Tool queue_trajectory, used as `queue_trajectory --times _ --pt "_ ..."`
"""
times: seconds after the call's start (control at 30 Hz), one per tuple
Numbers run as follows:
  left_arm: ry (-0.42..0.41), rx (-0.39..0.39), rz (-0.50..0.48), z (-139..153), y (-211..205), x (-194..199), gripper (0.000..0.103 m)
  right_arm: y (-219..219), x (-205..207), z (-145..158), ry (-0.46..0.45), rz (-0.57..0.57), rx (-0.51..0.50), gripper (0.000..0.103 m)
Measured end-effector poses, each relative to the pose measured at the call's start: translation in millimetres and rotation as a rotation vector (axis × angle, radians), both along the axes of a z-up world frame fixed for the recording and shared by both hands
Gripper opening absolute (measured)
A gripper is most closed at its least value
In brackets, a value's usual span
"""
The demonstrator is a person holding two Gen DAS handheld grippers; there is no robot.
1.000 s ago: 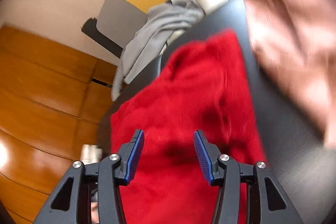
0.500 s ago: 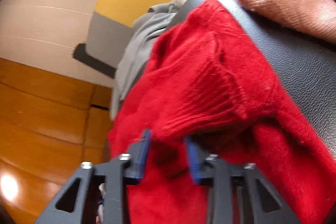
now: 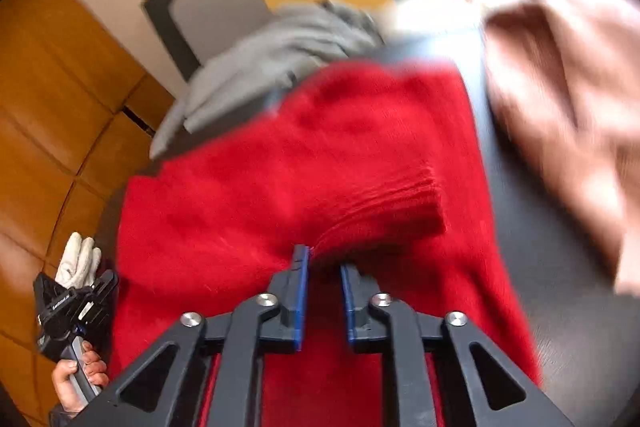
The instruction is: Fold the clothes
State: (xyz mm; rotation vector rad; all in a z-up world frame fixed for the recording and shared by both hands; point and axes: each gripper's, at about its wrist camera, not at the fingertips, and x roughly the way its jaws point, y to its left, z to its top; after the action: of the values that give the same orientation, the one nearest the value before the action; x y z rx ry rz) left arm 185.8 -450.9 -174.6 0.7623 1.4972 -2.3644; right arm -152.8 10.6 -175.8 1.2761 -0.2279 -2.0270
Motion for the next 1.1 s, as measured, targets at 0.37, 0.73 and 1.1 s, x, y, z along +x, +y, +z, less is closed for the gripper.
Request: queue_trajectory --times 0.37,0.73,1.1 --pt "-0.016 -0.305 -0.111 65.2 24.3 -48.3 0.026 -17.6 6.8 60.2 0.273 0.065 0.051 0.052" --pt "-0.19 -0.398 -0.14 22.1 34.1 -97.7 0.028 -112.4 -40.8 21.4 0.292 0.338 0.344 0.065" --pt "-0.122 -0.36 -0.077 35.1 21.9 -70.4 0.027 -103.0 -35.5 42.3 0.416 0.259 0.378 0.033"
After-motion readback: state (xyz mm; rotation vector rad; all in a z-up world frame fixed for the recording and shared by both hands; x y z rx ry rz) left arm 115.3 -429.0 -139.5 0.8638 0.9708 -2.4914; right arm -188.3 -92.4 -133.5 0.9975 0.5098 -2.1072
